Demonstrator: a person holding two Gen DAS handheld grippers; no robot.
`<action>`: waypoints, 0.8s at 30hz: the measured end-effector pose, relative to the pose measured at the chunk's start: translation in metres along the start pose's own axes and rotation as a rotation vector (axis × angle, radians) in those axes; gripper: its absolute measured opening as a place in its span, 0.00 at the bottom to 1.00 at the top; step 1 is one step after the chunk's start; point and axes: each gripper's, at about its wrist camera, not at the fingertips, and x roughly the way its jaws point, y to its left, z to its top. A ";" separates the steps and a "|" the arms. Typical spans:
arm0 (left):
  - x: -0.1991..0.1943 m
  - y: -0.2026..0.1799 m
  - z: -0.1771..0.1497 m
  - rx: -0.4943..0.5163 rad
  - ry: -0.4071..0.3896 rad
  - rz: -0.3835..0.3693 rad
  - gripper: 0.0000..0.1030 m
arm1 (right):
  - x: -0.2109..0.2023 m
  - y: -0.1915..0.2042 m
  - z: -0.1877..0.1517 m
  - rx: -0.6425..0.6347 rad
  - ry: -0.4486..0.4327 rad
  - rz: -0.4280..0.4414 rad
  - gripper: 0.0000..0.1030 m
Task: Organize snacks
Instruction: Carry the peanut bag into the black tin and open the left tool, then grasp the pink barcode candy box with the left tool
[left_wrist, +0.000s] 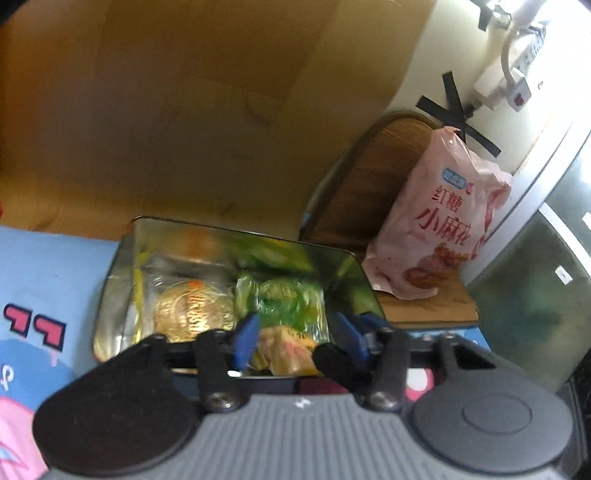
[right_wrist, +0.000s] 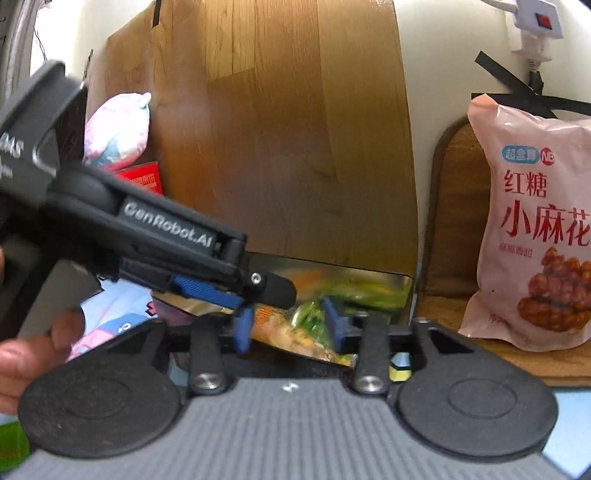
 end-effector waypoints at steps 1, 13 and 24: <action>-0.005 0.002 -0.002 0.002 -0.008 -0.008 0.53 | -0.006 0.003 0.000 -0.002 -0.009 0.006 0.49; -0.097 0.037 -0.095 -0.024 0.027 -0.049 0.53 | -0.114 0.032 -0.080 0.093 0.114 0.190 0.51; -0.105 0.052 -0.153 -0.089 0.081 -0.001 0.51 | -0.111 0.064 -0.114 0.085 0.266 0.129 0.40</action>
